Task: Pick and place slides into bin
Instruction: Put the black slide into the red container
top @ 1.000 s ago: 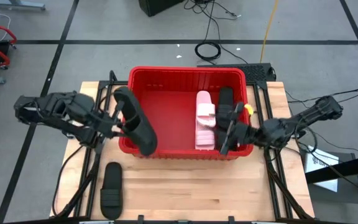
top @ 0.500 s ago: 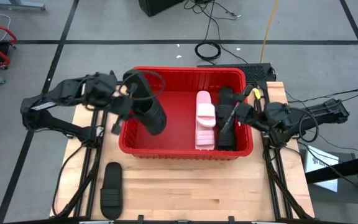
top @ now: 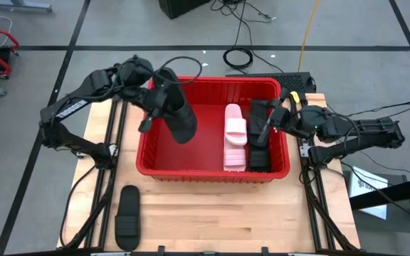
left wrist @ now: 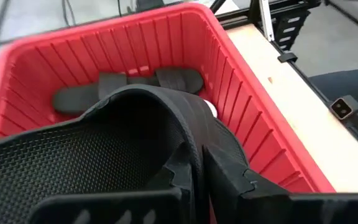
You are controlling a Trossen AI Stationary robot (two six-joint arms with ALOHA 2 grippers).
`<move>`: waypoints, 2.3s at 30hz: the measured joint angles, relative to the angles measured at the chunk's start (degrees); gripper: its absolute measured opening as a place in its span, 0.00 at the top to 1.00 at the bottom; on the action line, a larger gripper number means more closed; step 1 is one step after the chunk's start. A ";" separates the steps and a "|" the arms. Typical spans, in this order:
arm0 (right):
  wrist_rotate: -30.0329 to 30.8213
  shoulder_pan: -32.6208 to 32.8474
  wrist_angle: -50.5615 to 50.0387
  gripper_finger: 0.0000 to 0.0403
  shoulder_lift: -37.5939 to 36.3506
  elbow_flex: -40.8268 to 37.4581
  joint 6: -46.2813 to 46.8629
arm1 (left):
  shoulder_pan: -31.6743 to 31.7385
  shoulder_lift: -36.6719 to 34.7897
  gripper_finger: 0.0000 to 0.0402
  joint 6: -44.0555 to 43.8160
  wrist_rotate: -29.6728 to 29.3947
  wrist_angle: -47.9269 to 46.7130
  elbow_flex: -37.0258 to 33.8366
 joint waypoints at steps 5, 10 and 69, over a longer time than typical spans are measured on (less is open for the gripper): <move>-3.56 -4.29 -1.48 0.58 0.01 0.00 -0.48 | 3.13 4.23 0.93 2.23 3.97 -1.20 0.00; -9.35 -10.32 -3.27 0.58 0.02 0.00 0.08 | 4.92 8.79 0.92 6.04 7.14 -1.49 0.00; -22.47 -24.11 -5.76 0.58 4.13 0.00 0.49 | -1.06 40.77 0.92 10.19 18.25 7.56 -0.02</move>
